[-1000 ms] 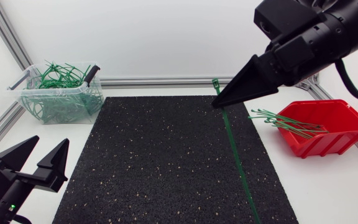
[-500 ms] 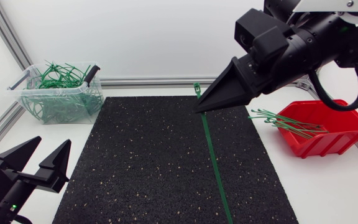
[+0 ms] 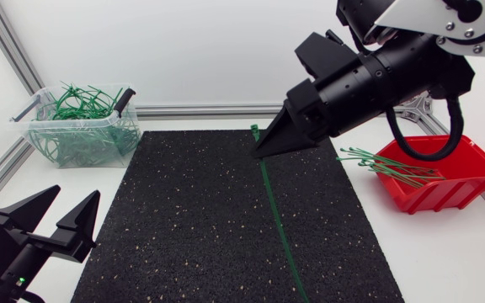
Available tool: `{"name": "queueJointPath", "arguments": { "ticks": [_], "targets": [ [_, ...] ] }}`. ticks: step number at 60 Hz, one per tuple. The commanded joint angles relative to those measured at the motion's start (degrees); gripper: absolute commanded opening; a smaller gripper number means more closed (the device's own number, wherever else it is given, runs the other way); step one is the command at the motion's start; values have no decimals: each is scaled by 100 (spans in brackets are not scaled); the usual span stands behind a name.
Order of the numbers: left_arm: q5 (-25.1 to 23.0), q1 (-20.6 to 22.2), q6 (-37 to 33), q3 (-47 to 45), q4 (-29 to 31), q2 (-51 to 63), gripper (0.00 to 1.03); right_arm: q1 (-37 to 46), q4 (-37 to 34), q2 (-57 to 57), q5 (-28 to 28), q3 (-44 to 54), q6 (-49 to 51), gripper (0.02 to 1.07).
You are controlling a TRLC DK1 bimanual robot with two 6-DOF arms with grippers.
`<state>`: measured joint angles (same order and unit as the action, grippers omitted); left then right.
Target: Take a green cable tie from the red box, thread the tail through the head to close it, then place it in the transparent bin on the left.
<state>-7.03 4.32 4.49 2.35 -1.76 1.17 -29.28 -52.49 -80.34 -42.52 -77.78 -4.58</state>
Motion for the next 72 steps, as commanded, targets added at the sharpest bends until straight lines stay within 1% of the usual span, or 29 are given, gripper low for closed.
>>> {"name": "queueJointPath", "arguments": {
  "ticks": [1,4,8,9,10,13,18,21,24,27,30,33,36,39,40,41,45,52,60,66,69,72],
  "targets": [
    [26,17,-10,-244,88,50,100,-245,72,211,543,26,-236,8],
    [35,25,-10,-235,97,50,100,-386,134,290,1018,17,-307,8],
    [44,25,-10,-235,106,50,100,-729,160,378,1923,26,-316,8],
    [44,25,-10,-235,106,50,100,-764,169,387,2002,26,-316,8],
    [44,34,-10,-235,106,50,100,-975,160,405,2442,52,-307,8],
    [44,34,-10,-235,106,50,100,-1291,160,449,3048,105,-307,8],
    [44,34,-10,-235,106,50,100,-1906,169,440,4375,228,-210,8],
    [44,34,-10,-235,106,50,100,-2073,178,369,4824,290,-175,8],
    [44,34,-10,-235,106,50,100,-2170,178,290,5043,342,-131,8],
    [70,34,-10,-235,123,50,100,-2354,283,194,5659,483,-78,8],
    [79,34,-10,-235,132,50,100,-2425,389,150,5993,606,-34,8],
    [96,34,-10,-235,132,50,100,-2609,538,71,6529,755,10,8],
    [105,34,-10,-235,132,50,100,-2724,643,-8,6933,878,18,8],
    [105,34,-10,-235,132,59,100,-2838,907,-149,7592,1089,141,8],
    [105,34,-10,-235,132,50,100,-2847,960,-184,7671,1133,177,8],
    [105,43,-10,-235,132,59,100,-2864,1101,-272,7865,1230,221,8],
    [105,43,-10,-235,132,59,100,-2855,1452,-492,8234,1432,388,8],
    [105,43,-10,-235,132,76,100,-2908,1909,-773,8471,1678,669,8],
    [105,43,-10,-235,132,112,100,-3075,2261,-1169,8796,1757,757,8],
    [105,43,-10,-235,132,120,100,-3163,2999,-1476,9227,1968,1205,8],
    [105,43,-10,-235,132,120,100,-3207,3386,-1687,9552,2021,1425,8],
    [105,43,-10,-235,132,120,100,-3216,3658,-1942,9649,2039,1548,8]
  ]
}}
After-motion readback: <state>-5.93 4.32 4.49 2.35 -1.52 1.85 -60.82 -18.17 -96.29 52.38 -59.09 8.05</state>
